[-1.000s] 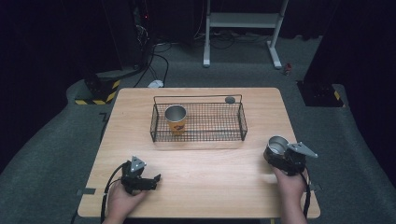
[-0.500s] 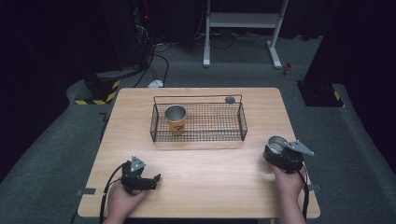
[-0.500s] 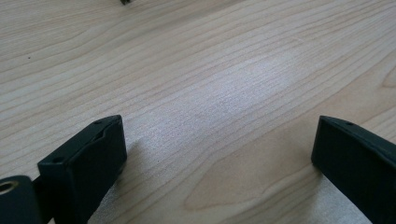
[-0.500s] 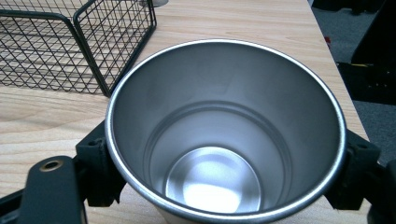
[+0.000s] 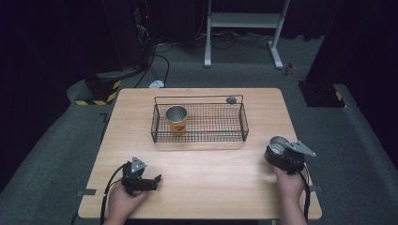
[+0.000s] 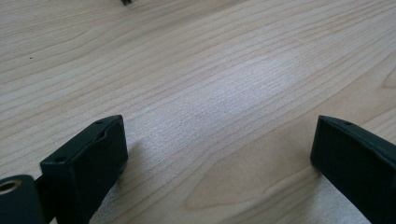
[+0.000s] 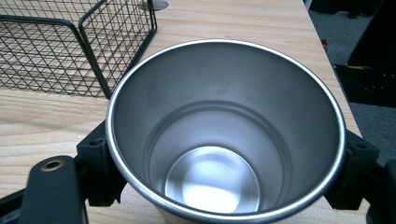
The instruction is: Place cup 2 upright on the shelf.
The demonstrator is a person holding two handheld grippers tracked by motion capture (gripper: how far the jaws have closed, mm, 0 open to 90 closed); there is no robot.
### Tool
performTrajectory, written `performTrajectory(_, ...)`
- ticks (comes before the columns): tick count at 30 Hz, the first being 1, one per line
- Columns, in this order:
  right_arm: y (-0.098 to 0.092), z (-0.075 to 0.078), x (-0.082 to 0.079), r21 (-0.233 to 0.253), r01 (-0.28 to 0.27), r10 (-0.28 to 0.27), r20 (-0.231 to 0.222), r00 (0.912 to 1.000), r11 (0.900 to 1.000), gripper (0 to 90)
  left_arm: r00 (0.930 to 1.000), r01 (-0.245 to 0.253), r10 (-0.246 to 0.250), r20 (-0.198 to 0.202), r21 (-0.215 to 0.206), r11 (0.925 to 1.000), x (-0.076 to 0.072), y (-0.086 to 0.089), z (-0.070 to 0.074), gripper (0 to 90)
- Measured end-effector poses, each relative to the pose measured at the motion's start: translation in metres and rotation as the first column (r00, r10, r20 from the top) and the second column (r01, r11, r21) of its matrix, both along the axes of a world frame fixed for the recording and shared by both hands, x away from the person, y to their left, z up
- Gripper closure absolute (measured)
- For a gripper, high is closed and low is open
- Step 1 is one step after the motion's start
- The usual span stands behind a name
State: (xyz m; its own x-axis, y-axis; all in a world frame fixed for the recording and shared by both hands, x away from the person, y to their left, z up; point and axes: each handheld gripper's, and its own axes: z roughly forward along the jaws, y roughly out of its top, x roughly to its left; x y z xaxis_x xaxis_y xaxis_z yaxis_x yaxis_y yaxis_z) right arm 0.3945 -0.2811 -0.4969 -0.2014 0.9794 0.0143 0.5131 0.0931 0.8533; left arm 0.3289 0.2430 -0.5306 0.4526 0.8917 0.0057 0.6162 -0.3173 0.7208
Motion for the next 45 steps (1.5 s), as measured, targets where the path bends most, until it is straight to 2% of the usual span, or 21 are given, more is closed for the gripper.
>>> performTrajectory(8, 0.006, 0.005, -0.007, 0.002, -0.023, 0.023, 0.023, 0.9995, 1.000, 18.2, 1.0000, -0.001, 0.001, 0.002, -0.001, 1.0000, 0.000, 0.000, 0.000, 4.7)
performTrajectory(21, 0.030, 0.010, -0.014, -0.005, -0.092, 0.092, 0.036, 0.9951, 0.996, 18.2, 1.0000, 0.002, -0.002, 0.004, 0.000, 1.0000, 0.000, 0.000, 0.000, 5.4)
performTrajectory(29, 0.053, 0.008, -0.013, -0.027, -0.152, 0.153, 0.033, 0.9876, 0.988, 18.2, 1.0000, 0.003, -0.003, 0.002, 0.001, 1.0000, 0.000, 0.000, 0.000, 5.4)
performTrajectory(45, 0.089, 0.016, -0.018, -0.018, -0.249, 0.250, 0.057, 0.9666, 0.968, 18.3, 1.0000, 0.005, -0.005, 0.001, 0.003, 1.0000, -0.001, 0.000, 0.001, 5.9)
